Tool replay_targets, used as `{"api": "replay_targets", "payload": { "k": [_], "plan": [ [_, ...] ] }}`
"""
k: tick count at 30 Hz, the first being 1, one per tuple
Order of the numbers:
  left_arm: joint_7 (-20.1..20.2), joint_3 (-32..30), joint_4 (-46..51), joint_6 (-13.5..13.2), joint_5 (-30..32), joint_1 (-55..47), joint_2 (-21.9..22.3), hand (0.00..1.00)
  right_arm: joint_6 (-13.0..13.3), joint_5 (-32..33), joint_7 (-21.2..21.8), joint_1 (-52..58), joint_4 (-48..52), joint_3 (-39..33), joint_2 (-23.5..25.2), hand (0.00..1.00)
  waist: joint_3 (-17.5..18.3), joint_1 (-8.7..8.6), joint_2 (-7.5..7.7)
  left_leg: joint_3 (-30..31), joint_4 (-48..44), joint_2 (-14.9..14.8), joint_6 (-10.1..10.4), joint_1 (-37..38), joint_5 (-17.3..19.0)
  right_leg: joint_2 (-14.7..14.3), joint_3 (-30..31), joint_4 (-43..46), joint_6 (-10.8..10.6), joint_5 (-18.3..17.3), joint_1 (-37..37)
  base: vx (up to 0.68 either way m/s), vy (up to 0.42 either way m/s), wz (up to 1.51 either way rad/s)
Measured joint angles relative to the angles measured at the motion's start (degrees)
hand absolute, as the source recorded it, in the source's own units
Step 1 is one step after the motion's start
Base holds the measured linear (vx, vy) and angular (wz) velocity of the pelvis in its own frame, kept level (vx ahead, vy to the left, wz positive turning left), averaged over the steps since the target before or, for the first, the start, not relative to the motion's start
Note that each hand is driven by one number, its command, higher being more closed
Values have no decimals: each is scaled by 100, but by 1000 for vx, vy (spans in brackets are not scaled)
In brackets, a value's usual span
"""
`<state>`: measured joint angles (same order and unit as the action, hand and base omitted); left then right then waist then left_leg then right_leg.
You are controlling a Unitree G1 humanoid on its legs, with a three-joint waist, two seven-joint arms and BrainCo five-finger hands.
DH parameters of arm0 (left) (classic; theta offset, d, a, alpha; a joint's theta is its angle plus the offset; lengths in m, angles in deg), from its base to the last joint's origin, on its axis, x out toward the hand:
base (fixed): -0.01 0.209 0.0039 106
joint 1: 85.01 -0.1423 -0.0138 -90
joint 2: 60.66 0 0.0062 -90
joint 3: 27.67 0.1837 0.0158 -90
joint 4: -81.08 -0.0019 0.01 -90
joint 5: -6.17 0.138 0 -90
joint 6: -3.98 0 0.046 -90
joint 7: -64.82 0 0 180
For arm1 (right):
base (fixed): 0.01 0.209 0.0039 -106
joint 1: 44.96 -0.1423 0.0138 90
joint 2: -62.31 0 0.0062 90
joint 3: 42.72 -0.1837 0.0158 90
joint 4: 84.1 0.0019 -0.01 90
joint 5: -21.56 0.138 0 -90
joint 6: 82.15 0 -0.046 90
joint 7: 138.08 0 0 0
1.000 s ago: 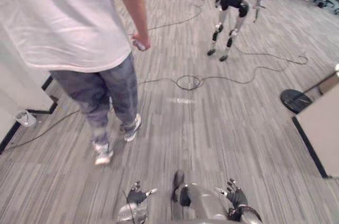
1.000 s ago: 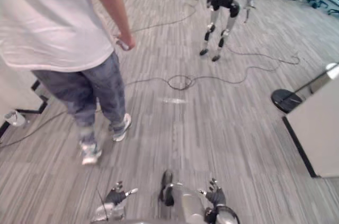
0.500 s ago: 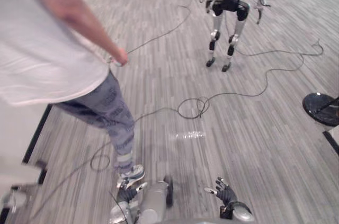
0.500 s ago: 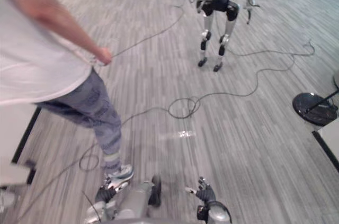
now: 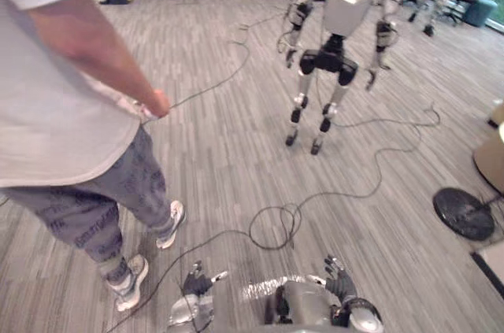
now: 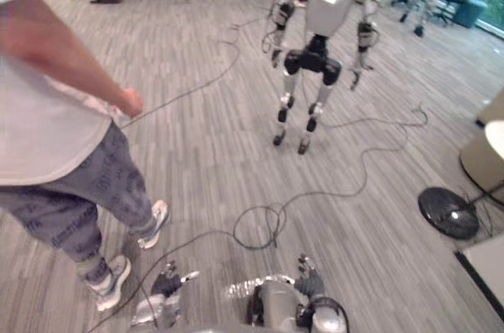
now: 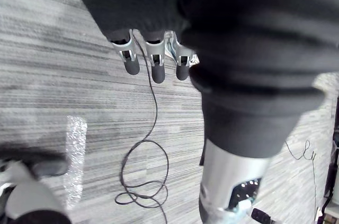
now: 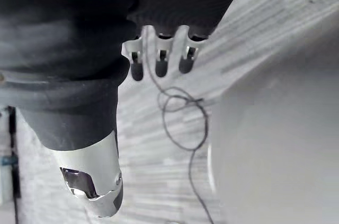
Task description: Organize washtable
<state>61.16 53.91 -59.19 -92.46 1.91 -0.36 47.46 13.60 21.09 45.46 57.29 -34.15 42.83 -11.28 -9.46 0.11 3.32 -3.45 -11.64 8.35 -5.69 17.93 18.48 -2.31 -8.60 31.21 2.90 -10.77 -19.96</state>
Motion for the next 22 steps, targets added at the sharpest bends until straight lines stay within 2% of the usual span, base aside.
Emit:
{"api": "replay_targets", "payload": {
  "k": [1, 2, 3, 4, 5, 6, 7, 8, 9, 11, 12, 13, 14, 16, 18, 22],
  "plan": [
    [1, -1, 24, -10, 40, -85, 29, 0, -21, 103, -8, 91, -16, 82, -1, 0, 61, -149, 94, 288, -681, 111, 183, -14, 108, -64, -41, -373, 696, 818, 111, 867, 32, 122],
    [0, -27, -34, 2, 42, -65, 38, 0, -32, 138, -5, 72, 32, 104, -12, 0, 54, -273, 36, 315, -1160, 89, 255, -109, 148, -54, -70, -252, 644, 882, 193, 722, 23, 123],
    [-6, -51, -48, 18, 43, -64, 73, 0, -40, 125, 7, 66, 144, 133, -96, 0, 68, -320, -75, 316, -1776, -8, 377, -327, 88, -68, -136, -271, 653, 803, 316, 542, 54, 36],
    [-9, -124, -26, 32, 40, -69, 117, 0, -45, 122, -18, 54, 328, 282, -232, 0, 78, -167, -312, 142, -3395, -309, 1029, -1061, -348, -211, -13, -578, 617, 614, 689, 527, 72, -2],
    [-11, -127, -24, 28, 40, -69, 115, 0, -39, 122, -37, 31, 328, 323, -256, 0, 68, -126, -385, -8, -3853, -514, 1021, -1286, -312, -286, 26, -727, 625, 593, 862, 766, 69, -25],
    [-17, -134, -22, 38, 39, -71, 53, 0, -58, 146, -93, -54, 225, 352, -221, 0, 47, -126, -390, -286, -4258, -935, 947, -1510, -264, -318, 74, -975, 629, 574, 1239, 604, 17, -18],
    [-17, -129, -8, 39, 39, -84, 27, 0, -56, 147, -99, -94, 125, 348, -195, 0, 57, -116, -369, -394, -4218, -1095, 867, -1567, -210, -312, 112, -1075, 629, 574, 1420, 679, 8, -23],
    [-17, -129, 34, 35, 37, -111, 15, 0, -73, 164, -105, -147, -56, 342, -160, 0, 89, -79, -311, -561, -3772, -1407, 711, -1639, -86, -234, 241, -1343, 628, 574, 1815, 398, 1, -23],
    [-19, -129, 34, 35, 38, -117, 14, 0, -76, 165, -108, -167, -113, 329, -133, 0, 101, -74, -288, -602, -3495, -1474, 683, -1656, -43, -185, 270, -1440, 627, 575, 1943, 460, 35, -22],
    [-19, -127, 38, 32, 40, -110, 46, 0, -87, 162, -112, -190, -163, 302, -51, 0, 108, -71, -216, -581, -2278, -1558, 711, -1742, -24, -17, 411, -1636, 568, 547, 2228, 394, 104, -25],
    [-21, -126, 26, 25, 39, -112, 74, 0, -85, 158, -111, -189, -216, 229, -27, 0, 145, -58, -240, -471, -1370, -1538, 828, -1721, -118, 55, 483, -1635, 404, 476, 2278, 289, 127, -36],
    [-21, -126, 12, 20, 38, -116, 104, 0, -83, 158, -113, -182, -248, 198, -40, 0, 180, -67, -292, -435, -891, -1560, 931, -1704, -297, 53, 535, -1633, 292, 431, 2284, 268, 152, -36],
    [-18, -127, -94, 25, 40, -109, 171, 0, -77, 151, -111, -191, -230, 195, -130, 0, 232, -110, -479, -435, -180, -1681, 934, -1745, -1112, -9, 575, -1634, 35, 275, 2315, 249, 189, -41],
    [-21, -159, -185, 29, 41, -34, 185, 0, -103, 131, -110, -271, -387, 238, -122, 0, 297, -83, -424, -486, -100, -1588, 998, -1610, -1246, 110, 758, -1628, -70, 186, 2399, 207, 196, -31],
    [-18, -193, -259, 23, 43, -34, 148, 0, -97, 33, -113, -281, -535, 239, 16, 0, 396, -90, -206, -583, 342, -1376, 893, -1397, -1340, 297, 834, -1672, -197, 107, 2391, 132, 156, -3],
    [-24, -313, -282, 23, 48, -37, 91, 0, -102, -16, -113, -295, -726, 241, 94, 0, 466, -76, -89, -621, 590, -1230, 827, -1196, -1397, 424, 858, -1832, -268, 119, 2510, 72, 100, -1]
  ]
}}
